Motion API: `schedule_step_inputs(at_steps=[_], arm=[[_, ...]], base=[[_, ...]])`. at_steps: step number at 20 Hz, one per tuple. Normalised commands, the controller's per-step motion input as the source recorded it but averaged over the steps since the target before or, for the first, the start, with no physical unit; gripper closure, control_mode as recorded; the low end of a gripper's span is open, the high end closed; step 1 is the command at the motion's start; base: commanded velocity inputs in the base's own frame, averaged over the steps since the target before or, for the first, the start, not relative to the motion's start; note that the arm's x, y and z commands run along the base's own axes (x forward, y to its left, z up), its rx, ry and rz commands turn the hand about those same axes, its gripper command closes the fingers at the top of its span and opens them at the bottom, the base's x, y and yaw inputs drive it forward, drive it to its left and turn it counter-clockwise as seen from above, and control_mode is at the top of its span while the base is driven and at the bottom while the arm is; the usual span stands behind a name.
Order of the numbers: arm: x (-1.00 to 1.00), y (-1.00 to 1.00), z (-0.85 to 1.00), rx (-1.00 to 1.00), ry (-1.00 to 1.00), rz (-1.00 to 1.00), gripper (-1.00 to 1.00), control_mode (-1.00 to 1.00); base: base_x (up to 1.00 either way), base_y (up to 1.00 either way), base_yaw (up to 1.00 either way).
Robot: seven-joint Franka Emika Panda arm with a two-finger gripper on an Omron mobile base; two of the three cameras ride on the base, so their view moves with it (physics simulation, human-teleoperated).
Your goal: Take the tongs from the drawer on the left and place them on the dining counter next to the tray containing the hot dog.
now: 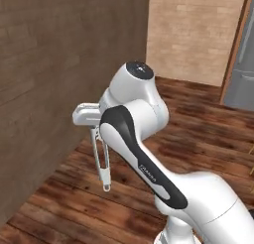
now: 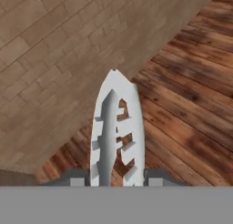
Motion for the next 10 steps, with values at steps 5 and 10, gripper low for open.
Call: schedule_step_inputs(at_steps=[5,10], arm=[[0.0,0.0,0.0,0.0,0.0,0.0,1.0,1.0],[0.0,0.0,0.0,0.0,0.0,0.0,1.0,1.0]], base=[[1.0,0.04,-0.77],[1.0,0.04,-0.77]])
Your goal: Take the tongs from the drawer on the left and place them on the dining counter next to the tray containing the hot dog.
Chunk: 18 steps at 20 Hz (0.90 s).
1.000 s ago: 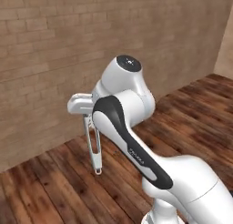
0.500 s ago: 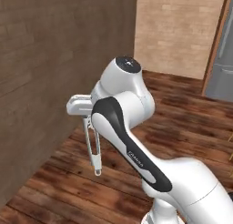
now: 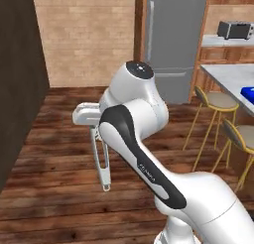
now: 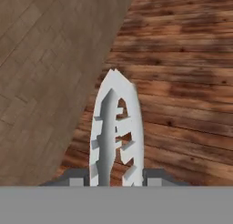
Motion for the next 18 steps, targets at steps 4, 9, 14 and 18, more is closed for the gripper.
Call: schedule_step_inputs(at_steps=[4,9,14,18], arm=[[0.0,0.0,0.0,0.0,0.0,0.0,1.0,1.0],[0.0,0.0,0.0,0.0,0.0,0.0,1.0,1.0],[0.0,0.0,0.0,0.0,0.0,0.0,1.0,1.0],[0.0,0.0,0.0,0.0,0.0,0.0,1.0,1.0]], base=[[0.99,0.07,-0.77],[0.71,0.24,-0.77],[0.36,0.76,-0.77],[0.33,0.74,-0.76]])
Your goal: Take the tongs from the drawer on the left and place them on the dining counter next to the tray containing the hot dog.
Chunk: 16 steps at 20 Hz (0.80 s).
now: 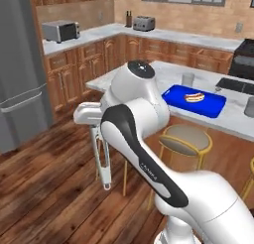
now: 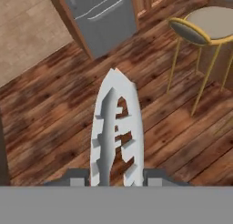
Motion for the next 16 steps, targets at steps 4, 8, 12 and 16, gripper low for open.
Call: schedule_step_inputs(at_steps=[4,8,12,16], arm=[[0.0,0.0,0.0,0.0,0.0,0.0,1.0,1.0],[0.0,0.0,0.0,0.0,0.0,0.0,1.0,1.0],[0.0,0.0,0.0,0.0,0.0,0.0,1.0,1.0],[0.0,0.0,0.0,0.0,0.0,0.0,1.0,1.0]], base=[[0.47,0.81,-0.75],[0.48,0.84,-0.75],[0.43,0.84,-0.75],[0.49,0.63,-0.59]])
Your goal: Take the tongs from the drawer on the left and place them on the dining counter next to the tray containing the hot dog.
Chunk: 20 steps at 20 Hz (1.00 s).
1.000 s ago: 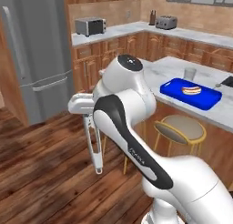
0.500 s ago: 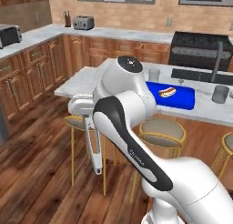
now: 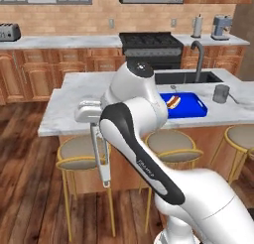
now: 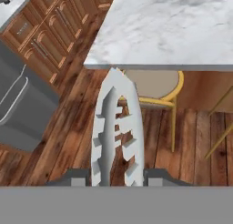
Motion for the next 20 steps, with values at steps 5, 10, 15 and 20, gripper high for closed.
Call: schedule_step_inputs(at_steps=[5,10,15,20], arm=[[0.0,0.0,0.0,0.0,0.0,0.0,1.0,1.0],[0.0,0.0,0.0,0.0,0.0,0.0,1.0,1.0],[0.0,0.0,0.0,0.0,0.0,0.0,1.0,1.0],[0.0,0.0,0.0,0.0,0.0,0.0,1.0,1.0]], base=[[0.47,0.23,-0.12],[0.63,0.07,-0.05],[0.54,0.0,0.0],[0.57,0.0,0.0]])
